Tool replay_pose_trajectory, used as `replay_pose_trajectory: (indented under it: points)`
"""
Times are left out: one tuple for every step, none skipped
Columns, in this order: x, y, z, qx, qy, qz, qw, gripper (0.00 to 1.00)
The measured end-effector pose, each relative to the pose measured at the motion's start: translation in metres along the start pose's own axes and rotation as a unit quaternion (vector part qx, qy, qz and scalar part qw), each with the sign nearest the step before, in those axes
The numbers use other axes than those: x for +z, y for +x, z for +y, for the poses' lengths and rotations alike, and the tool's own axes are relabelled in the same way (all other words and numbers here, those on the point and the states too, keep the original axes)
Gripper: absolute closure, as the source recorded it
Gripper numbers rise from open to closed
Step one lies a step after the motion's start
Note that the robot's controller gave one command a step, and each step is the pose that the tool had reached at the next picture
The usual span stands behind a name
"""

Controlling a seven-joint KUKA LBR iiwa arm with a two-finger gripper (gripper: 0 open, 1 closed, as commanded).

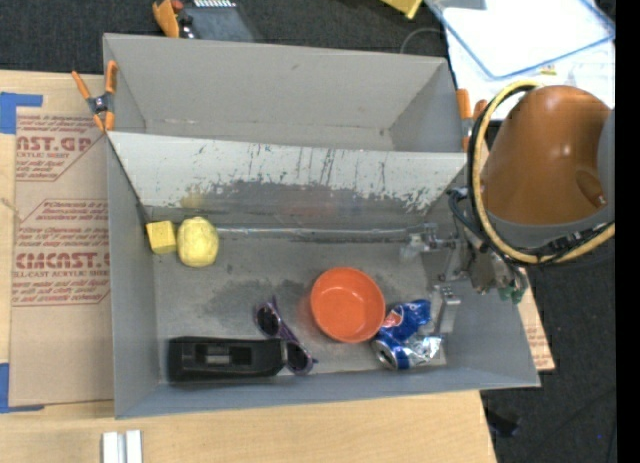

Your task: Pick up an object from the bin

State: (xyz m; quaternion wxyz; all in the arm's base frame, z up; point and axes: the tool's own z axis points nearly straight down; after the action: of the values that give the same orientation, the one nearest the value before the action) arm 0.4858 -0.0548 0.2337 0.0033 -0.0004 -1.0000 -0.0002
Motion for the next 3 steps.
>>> replay_pose_trajectory:
  points:
    - [-0.004,-0.001,0.0,-0.001,0.001,-0.0042,1.0,0.0]
    - [0.081,-0.004,-0.027,-0.059,0.001,-0.0057,0.9983,0.0]
    - [0.166,-0.007,-0.05,-0.092,0.002,-0.012,0.9956,0.0]
